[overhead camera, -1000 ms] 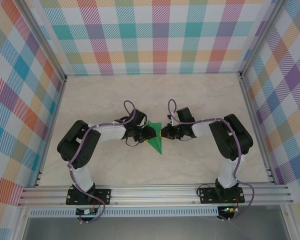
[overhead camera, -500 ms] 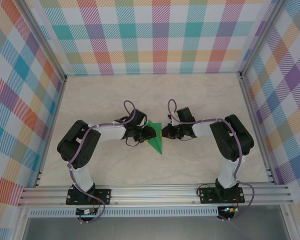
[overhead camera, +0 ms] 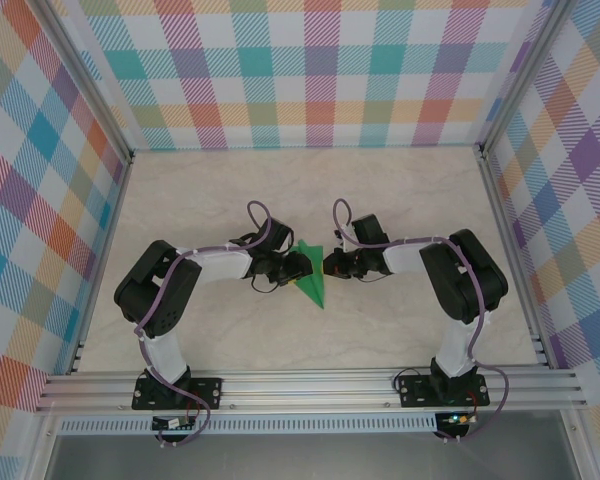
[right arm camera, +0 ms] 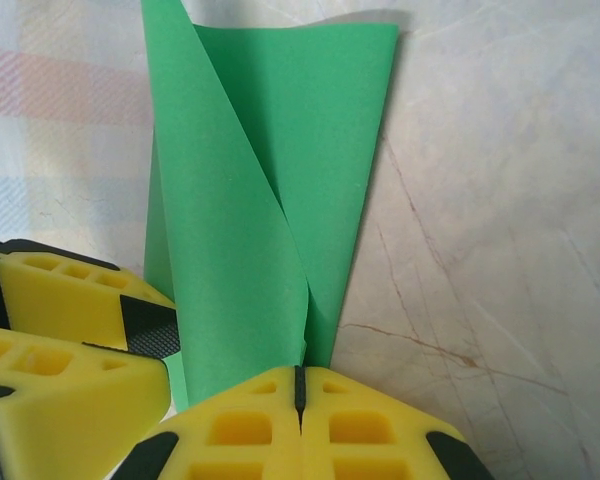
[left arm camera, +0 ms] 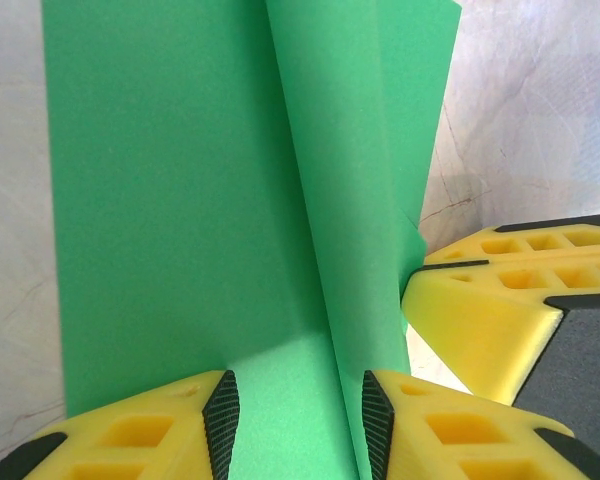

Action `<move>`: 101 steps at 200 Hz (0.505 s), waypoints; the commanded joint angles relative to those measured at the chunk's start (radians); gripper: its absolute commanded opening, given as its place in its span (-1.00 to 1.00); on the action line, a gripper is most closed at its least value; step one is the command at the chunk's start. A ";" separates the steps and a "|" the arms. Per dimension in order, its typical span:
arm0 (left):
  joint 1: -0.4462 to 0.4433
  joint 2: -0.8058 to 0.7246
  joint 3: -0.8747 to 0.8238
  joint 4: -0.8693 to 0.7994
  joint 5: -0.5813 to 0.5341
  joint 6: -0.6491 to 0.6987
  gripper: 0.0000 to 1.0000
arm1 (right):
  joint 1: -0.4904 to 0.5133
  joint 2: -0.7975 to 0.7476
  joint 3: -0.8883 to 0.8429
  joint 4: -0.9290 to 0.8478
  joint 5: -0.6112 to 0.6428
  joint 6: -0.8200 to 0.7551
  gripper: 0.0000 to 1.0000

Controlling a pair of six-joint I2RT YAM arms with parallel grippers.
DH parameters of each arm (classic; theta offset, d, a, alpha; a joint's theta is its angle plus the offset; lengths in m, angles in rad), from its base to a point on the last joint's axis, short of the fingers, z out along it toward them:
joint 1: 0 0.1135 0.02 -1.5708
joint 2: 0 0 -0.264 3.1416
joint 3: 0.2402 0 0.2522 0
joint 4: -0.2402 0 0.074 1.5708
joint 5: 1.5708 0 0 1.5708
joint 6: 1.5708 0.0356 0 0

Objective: Fold a paper plane with a square sheet of paper (fold left side to right side)
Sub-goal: Fourth fold the wing at the center of the table.

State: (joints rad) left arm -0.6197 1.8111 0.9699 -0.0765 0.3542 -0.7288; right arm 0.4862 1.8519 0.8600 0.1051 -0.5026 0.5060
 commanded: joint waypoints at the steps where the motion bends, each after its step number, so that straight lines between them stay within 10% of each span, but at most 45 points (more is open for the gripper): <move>1: -0.005 -0.036 0.025 -0.070 -0.034 0.022 -0.18 | 0.016 -0.001 -0.003 -0.106 0.051 -0.030 -0.94; 101: -0.005 -0.047 0.125 -0.085 0.049 0.037 -0.35 | 0.020 0.009 0.008 -0.157 0.084 -0.045 -0.93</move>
State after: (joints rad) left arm -0.6197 1.7138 1.0637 -0.1776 0.3489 -0.6937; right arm 0.4976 1.8481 0.8791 0.0601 -0.4664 0.4854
